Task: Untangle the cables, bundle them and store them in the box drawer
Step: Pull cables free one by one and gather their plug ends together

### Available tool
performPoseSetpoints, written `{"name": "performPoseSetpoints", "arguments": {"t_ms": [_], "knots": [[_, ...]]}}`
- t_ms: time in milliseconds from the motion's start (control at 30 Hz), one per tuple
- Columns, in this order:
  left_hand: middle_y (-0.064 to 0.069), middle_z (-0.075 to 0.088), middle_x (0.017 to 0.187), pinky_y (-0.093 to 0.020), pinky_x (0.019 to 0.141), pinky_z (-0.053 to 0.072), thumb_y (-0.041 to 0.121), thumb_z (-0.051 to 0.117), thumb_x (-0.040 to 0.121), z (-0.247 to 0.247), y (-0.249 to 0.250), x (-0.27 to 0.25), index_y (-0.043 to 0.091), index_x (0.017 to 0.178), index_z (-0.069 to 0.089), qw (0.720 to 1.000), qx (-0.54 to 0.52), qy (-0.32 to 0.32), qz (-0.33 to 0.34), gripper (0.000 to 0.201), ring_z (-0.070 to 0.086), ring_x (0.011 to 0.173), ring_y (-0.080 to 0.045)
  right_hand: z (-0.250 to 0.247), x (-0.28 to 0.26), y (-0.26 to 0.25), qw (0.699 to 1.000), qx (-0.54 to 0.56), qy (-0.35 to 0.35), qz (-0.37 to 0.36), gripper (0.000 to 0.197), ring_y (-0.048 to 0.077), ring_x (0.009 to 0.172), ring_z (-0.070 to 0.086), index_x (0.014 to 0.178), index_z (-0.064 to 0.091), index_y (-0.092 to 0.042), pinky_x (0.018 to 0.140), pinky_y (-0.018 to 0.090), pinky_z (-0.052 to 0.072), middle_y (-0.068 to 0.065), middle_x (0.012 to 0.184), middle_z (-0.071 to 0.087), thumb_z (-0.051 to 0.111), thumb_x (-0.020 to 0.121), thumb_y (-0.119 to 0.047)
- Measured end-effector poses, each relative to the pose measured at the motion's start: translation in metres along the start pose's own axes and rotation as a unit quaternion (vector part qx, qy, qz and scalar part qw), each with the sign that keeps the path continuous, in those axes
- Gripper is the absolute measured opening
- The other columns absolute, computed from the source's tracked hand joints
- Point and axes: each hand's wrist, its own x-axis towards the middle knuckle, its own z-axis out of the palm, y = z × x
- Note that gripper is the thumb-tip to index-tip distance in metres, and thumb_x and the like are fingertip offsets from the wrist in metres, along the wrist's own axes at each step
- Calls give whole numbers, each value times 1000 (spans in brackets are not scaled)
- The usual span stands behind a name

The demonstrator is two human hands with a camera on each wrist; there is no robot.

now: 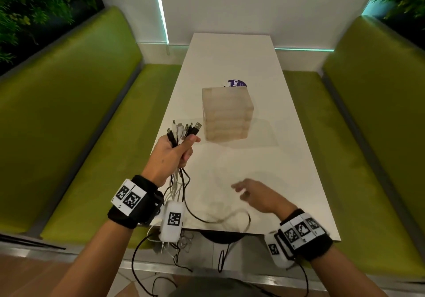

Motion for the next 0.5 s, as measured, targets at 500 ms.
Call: {"name": "performPoseSetpoints", "arguments": {"t_ms": [500], "knots": [[-14, 53, 86, -29, 56, 24, 82, 55, 63, 62, 62, 28, 9, 108, 59, 982, -138, -132, 8, 86, 45, 74, -23, -101, -23, -136, 862, 429, 153, -220, 48, -1, 72, 63, 118, 47, -10, 69, 13, 50, 2, 83, 58, 65, 78, -29]]}}
